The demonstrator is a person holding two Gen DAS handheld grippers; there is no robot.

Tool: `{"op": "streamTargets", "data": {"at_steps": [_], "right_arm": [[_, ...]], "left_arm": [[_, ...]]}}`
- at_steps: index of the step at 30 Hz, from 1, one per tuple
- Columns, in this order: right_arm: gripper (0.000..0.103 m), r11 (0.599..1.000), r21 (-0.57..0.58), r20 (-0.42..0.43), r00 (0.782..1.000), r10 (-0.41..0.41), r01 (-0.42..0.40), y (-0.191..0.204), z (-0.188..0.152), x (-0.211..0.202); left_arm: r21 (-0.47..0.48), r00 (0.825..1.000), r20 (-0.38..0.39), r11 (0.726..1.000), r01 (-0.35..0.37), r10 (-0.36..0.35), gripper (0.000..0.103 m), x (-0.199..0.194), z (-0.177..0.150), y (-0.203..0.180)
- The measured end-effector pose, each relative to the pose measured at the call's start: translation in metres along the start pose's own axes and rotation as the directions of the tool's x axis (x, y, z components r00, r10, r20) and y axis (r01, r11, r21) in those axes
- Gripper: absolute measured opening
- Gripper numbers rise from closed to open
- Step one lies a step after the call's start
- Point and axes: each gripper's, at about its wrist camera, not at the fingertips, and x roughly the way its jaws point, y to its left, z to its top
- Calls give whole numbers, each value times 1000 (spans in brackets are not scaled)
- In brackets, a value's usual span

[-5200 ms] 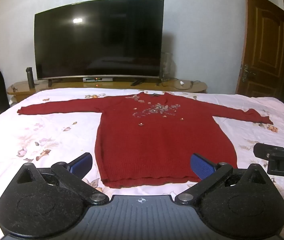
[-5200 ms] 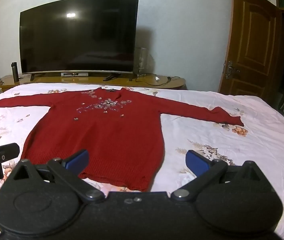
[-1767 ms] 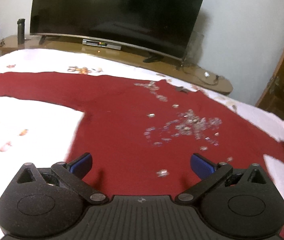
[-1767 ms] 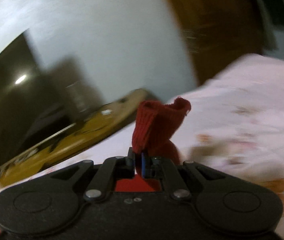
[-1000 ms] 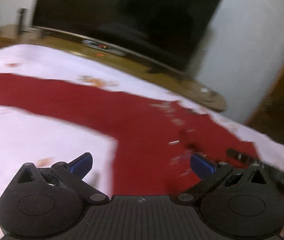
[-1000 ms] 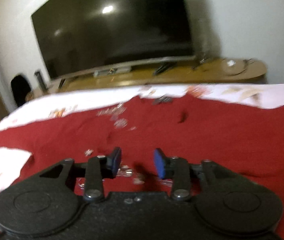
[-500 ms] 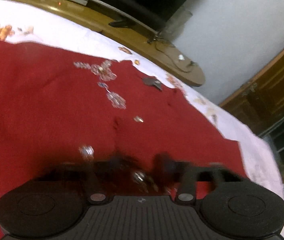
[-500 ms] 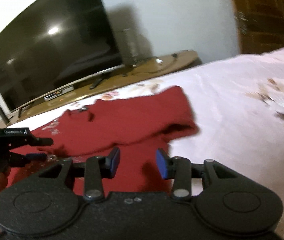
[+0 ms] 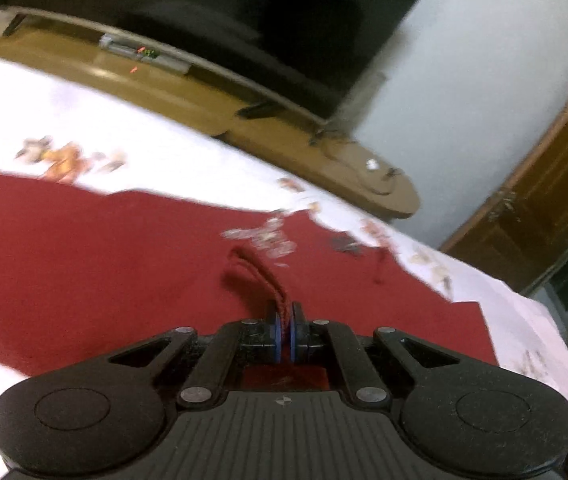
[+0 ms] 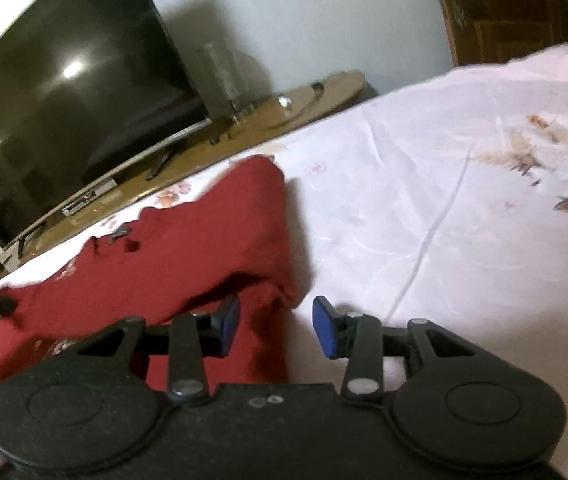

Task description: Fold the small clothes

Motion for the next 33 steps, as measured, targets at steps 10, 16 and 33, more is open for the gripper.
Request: {"op": "streamTargets", "data": {"at_steps": [10,16,33], "right_arm": [[9,1000,-17,-15,1000,-1,1,-3,6,19],[7,992,-116,1,998,-58,58,2,-5,24],[24,978,-203,82,994,72,-54,7,32,30]], "left_arm": [[18,999,42,1000,-13,12,4,0,0,23],[27,997,-7,996,-82,83,4,15,-17,35],[214,994,98,975,-63,42,4,14,-5,-16]]}}
